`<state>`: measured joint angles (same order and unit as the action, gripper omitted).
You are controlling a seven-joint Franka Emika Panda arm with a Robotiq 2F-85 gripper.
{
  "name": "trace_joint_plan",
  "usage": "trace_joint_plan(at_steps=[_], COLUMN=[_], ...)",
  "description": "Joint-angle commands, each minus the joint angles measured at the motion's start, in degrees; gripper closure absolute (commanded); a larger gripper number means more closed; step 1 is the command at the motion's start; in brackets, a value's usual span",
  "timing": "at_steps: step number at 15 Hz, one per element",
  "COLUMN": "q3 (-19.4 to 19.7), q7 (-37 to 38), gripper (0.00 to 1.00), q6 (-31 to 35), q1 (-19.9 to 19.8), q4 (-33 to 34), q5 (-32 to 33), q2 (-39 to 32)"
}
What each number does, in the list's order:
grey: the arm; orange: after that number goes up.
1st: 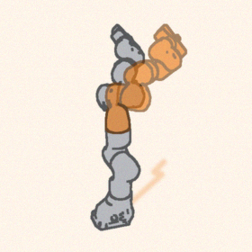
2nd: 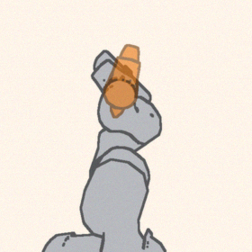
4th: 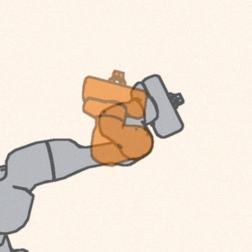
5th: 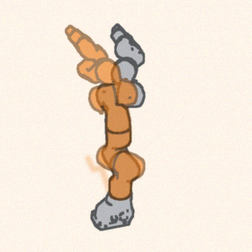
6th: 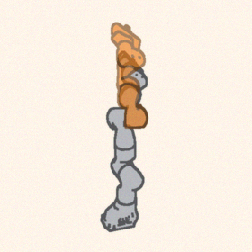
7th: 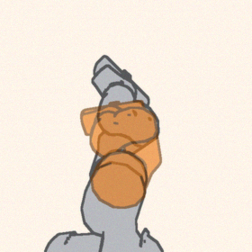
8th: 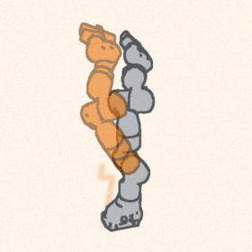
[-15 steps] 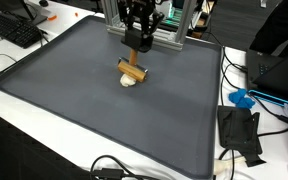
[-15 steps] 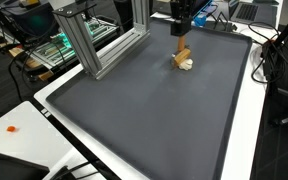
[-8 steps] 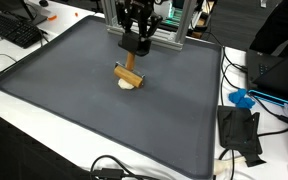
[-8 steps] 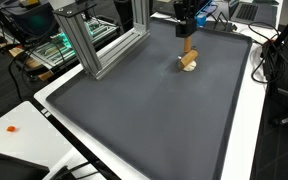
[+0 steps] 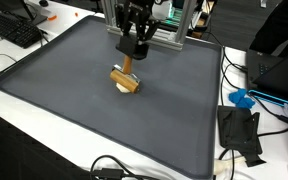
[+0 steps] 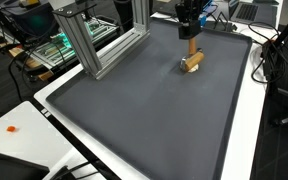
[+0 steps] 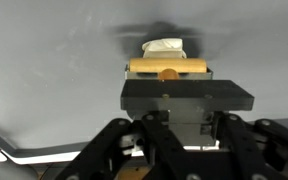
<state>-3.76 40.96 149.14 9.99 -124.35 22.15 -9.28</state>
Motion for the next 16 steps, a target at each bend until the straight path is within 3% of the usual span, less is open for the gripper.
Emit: trace_joint_plan(at_steps=[1, 9, 16], q3=[0.6, -1.8, 0.4], q7=[4.0, 3.3, 16.8], gripper=[0.78, 0.78, 0.78], q6=[-3.9, -13.8, -9.6], q1=[1.3, 0.9, 1.7], q4=[0.6, 3.8, 3.8], q5=[-1.7, -15.8, -9.2], q2=[-1.0, -1.2, -1.5])
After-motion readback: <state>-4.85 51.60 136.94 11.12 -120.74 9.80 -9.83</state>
